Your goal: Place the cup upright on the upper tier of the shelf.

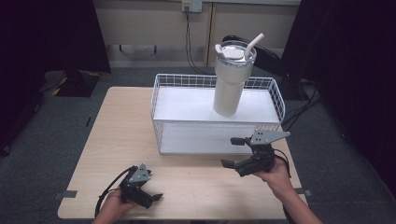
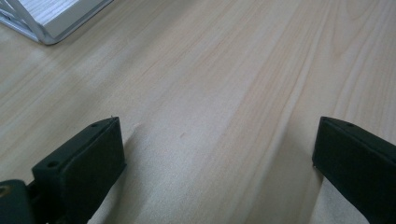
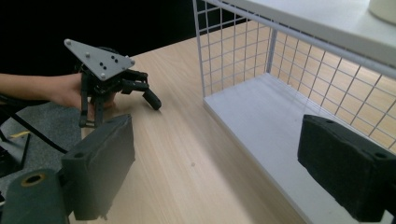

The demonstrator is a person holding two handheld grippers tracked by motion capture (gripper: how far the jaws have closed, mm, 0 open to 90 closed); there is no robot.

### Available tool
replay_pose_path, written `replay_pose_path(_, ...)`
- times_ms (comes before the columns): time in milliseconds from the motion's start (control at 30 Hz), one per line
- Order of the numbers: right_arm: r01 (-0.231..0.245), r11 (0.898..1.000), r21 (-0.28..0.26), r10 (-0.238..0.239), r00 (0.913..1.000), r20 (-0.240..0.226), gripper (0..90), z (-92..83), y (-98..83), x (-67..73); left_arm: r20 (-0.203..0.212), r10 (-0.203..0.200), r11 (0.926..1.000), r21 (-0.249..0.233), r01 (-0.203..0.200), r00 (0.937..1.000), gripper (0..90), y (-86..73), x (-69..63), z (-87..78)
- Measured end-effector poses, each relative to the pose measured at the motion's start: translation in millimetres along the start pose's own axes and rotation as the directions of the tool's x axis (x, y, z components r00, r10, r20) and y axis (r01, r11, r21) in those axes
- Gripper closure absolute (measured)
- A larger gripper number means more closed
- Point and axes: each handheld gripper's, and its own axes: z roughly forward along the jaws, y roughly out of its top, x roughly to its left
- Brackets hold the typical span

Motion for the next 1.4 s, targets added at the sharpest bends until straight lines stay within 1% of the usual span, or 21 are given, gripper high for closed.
replay_pose_path(200, -0.004, 1.0, 0.024, 0.004, 1.0, -0.008, 10.7, 4.2, -14.4, 1.4, 0.0, -0.001, 1.0, -0.001, 0.001, 1.0, 1.7, 0.0, -0.1, 0.1)
replay_pose_path(233, -0.004, 1.0, 0.024, 0.004, 1.0, -0.008, 10.7, 4.2, -14.4, 1.4, 0.0, -0.001, 1.0, -0.001, 0.001, 1.0, 1.7, 0.0, -0.1, 0.1)
replay_pose_path(367, -0.019, 0.999, 0.034, 0.019, 0.9998, -0.006, 10.7, 5.2, -25.9, 0.9, 0.0, 0.0, 1.0, 0.0, 0.0, 1.0, 1.7, 0.0, 0.0, 0.0)
replay_pose_path(533, -0.021, 0.999, 0.041, 0.022, 0.9998, -0.003, 10.7, 5.7, -32.7, 0.6, 0.0, 0.0, 1.0, 0.0, 0.0, 1.0, 1.7, 0.0, 0.0, 0.0)
replay_pose_path(600, -0.015, 0.998, 0.059, 0.015, 0.9999, -0.002, 10.7, 7.3, -39.0, 1.5, 0.0, 0.0, 1.0, 0.0, 0.0, 1.0, 1.7, 0.0, 0.0, 0.0)
replay_pose_path(700, -0.016, 0.997, 0.071, 0.016, 0.9998, -0.008, 10.8, 8.8, -44.3, 2.0, 0.0, 0.0, 1.0, 0.0, 0.0, 1.0, 1.7, 0.0, 0.0, 0.0)
replay_pose_path(733, -0.011, 0.996, 0.089, 0.012, 0.9999, -0.005, 10.7, 10.4, -50.6, 2.5, -0.001, 0.0, 1.0, -0.001, 0.0, 1.0, 1.7, 0.0, 0.0, 0.1)
replay_pose_path(800, -0.012, 0.996, 0.092, 0.013, 0.9999, -0.005, 10.8, 10.9, -52.7, 2.5, 0.0, 0.0, 1.0, 0.0, 0.0, 1.0, 1.7, 0.0, 0.0, 0.0)
replay_pose_path(867, -0.021, 0.995, 0.099, 0.021, 0.9998, -0.003, 10.7, 11.7, -61.0, 2.3, 0.0, 0.0, 1.0, 0.0, 0.0, 1.0, 1.7, 0.0, 0.0, 0.0)
replay_pose_path(900, -0.021, 0.995, 0.099, 0.021, 0.9998, -0.003, 10.7, 11.7, -61.0, 2.3, 0.0, 0.0, 1.0, 0.0, 0.0, 1.0, 1.7, 0.0, 0.0, 0.0)
replay_pose_path(933, -0.029, 0.994, 0.105, 0.029, 0.9996, -0.004, 10.8, 11.9, -66.6, 1.8, -0.001, 0.0, 1.0, 0.0, 0.0, 1.0, 1.7, 0.0, 0.0, 0.0)
replay_pose_path(1033, -0.027, 0.994, 0.111, 0.027, 0.9996, 0.001, 10.8, 11.6, -70.3, 1.4, 0.0, 0.0, 1.0, 0.0, 0.0, 1.0, 1.7, 0.0, 0.0, 0.0)
replay_pose_path(1067, -0.043, 0.993, 0.111, 0.043, 0.9991, 0.001, 10.9, 10.8, -74.5, 0.1, -0.001, 0.0, 1.0, -0.001, 0.0, 1.0, 1.7, 0.0, 0.0, 0.0)
replay_pose_path(1133, -0.043, 0.993, 0.113, 0.043, 0.9991, 0.005, 10.9, 10.6, -76.5, -0.6, 0.0, 0.0, 1.0, 0.0, 0.0, 1.0, 1.7, 0.0, 0.0, 0.0)
replay_pose_path(1267, -0.064, 0.991, 0.121, 0.062, 0.998, 0.013, 10.9, 9.4, -86.3, -3.9, 0.0, 0.0, 1.0, 0.0, 0.0, 1.0, 1.7, 0.0, 0.0, 0.0)
replay_pose_path(1300, -0.064, 0.991, 0.121, 0.062, 0.998, 0.013, 10.9, 9.4, -86.3, -3.9, -0.001, 0.0, 1.0, 0.0, 0.0, 1.0, 1.7, 0.0, 0.0, 0.0)
replay_pose_path(1400, -0.063, 0.988, 0.139, 0.061, 0.9979, 0.021, 11.0, 9.8, -93.8, -4.8, 0.0, 0.0, 1.0, 0.0, 0.0, 1.0, 1.7, 0.0, 0.0, 0.0)
